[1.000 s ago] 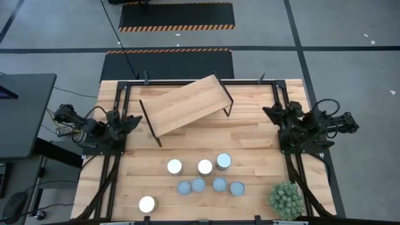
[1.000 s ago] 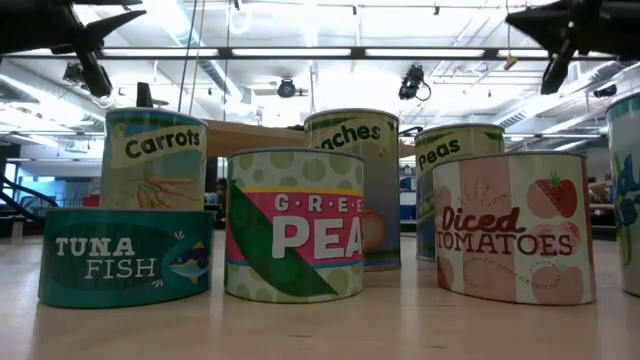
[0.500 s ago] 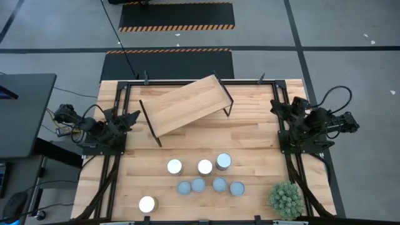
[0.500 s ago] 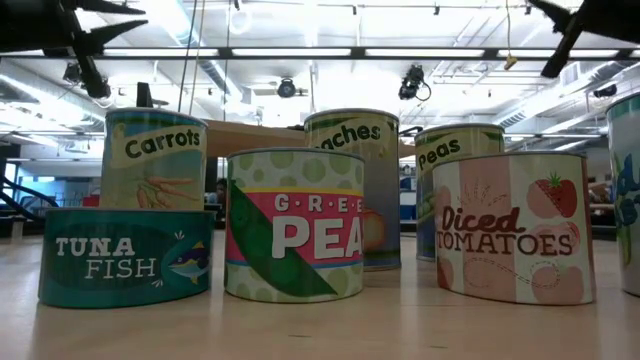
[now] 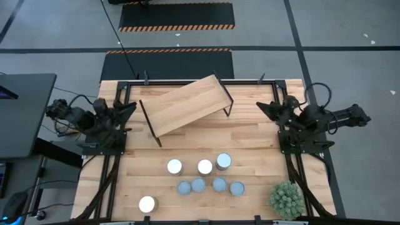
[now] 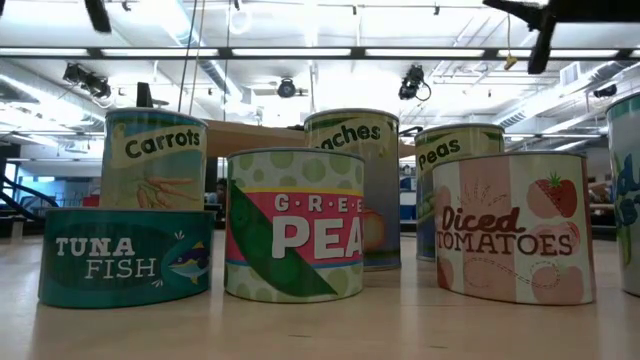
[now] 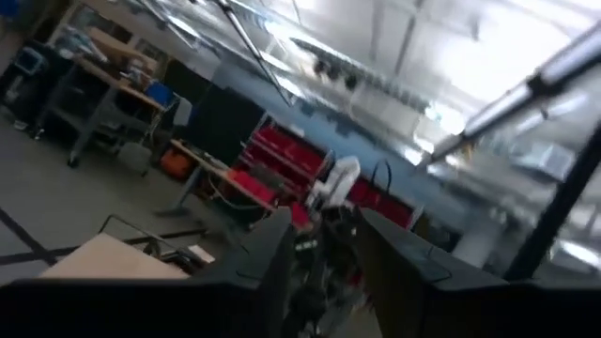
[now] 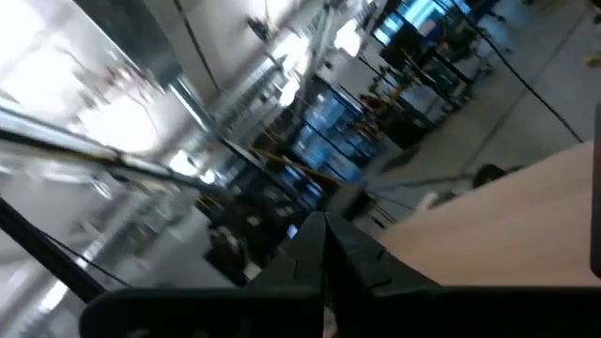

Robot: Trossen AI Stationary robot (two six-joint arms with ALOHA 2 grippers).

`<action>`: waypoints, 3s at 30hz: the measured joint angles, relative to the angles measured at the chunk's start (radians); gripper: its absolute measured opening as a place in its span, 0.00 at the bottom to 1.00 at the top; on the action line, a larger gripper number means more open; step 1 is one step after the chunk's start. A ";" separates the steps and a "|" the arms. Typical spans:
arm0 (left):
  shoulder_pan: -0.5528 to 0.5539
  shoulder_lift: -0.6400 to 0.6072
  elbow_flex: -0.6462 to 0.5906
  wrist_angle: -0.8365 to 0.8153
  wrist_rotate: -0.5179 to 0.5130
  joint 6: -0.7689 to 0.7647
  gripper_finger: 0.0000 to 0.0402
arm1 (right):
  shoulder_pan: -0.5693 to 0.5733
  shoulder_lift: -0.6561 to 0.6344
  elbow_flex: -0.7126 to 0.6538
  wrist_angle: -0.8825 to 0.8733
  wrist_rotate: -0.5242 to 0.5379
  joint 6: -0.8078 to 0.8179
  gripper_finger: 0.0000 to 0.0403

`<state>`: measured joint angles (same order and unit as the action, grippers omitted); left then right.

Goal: Pick and place cans onto a shelf
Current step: Put the canned peas on the shelf

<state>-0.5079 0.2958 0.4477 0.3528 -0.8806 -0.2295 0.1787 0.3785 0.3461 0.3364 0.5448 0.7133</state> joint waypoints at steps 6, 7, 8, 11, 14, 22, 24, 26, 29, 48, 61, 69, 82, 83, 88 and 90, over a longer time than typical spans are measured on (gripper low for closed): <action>0.000 0.101 0.103 -0.128 0.009 0.013 0.38 | 0.000 0.160 0.163 -0.212 -0.081 -0.008 0.03; 0.000 0.115 0.111 -0.135 0.006 0.013 0.39 | 0.000 0.187 0.186 -0.248 -0.097 -0.009 0.04; 0.000 0.133 0.120 -0.140 0.003 0.013 0.41 | 0.000 0.212 0.208 -0.283 -0.111 -0.009 0.04; 0.000 0.177 0.136 -0.149 0.002 0.013 0.48 | 0.000 0.293 0.275 -0.362 -0.151 -0.019 0.07; 0.000 0.212 0.152 -0.149 0.029 0.013 0.54 | 0.000 0.376 0.339 -0.430 -0.188 -0.040 0.12; -0.001 0.267 0.194 -0.270 0.046 -0.038 0.54 | 0.006 0.602 0.547 -0.669 -0.285 -0.121 0.37; -0.001 0.280 0.200 -0.296 0.044 -0.053 0.53 | 0.011 0.657 0.596 -0.739 -0.286 -0.149 0.43; -0.001 0.291 0.201 -0.305 0.044 -0.064 0.52 | 0.017 0.708 0.638 -0.780 -0.290 -0.173 0.48; 0.000 0.301 0.201 -0.323 0.047 -0.093 0.52 | 0.017 0.776 0.694 -0.830 -0.317 -0.191 0.54; 0.000 0.298 0.201 -0.342 0.131 -0.187 0.52 | 0.132 1.277 1.164 -1.383 -0.353 0.040 0.65; 0.000 0.298 0.201 -0.342 0.199 -0.188 0.52 | 0.154 1.459 1.252 -1.527 -0.522 0.265 0.62; 0.000 0.299 0.201 -0.343 0.224 -0.227 0.52 | 0.118 1.471 1.253 -1.606 -0.504 0.335 0.66; 0.000 0.300 0.201 -0.345 0.224 -0.224 0.52 | 0.031 1.471 1.179 -1.555 -0.546 0.218 0.44; 0.000 0.300 0.201 -0.345 0.224 -0.224 0.52 | 0.035 1.471 1.179 -1.555 -0.546 0.218 0.41; 0.000 0.300 0.201 -0.345 0.224 -0.228 0.52 | 0.054 1.470 1.179 -1.554 -0.546 0.204 0.32; 0.000 0.300 0.201 -0.345 0.224 -0.228 0.52 | 0.057 1.470 1.170 -1.539 -0.545 0.193 0.31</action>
<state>-0.5083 0.5957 0.6483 0.0074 -0.6567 -0.4580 0.2356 1.8484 1.5158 -1.2030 -0.0002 0.9068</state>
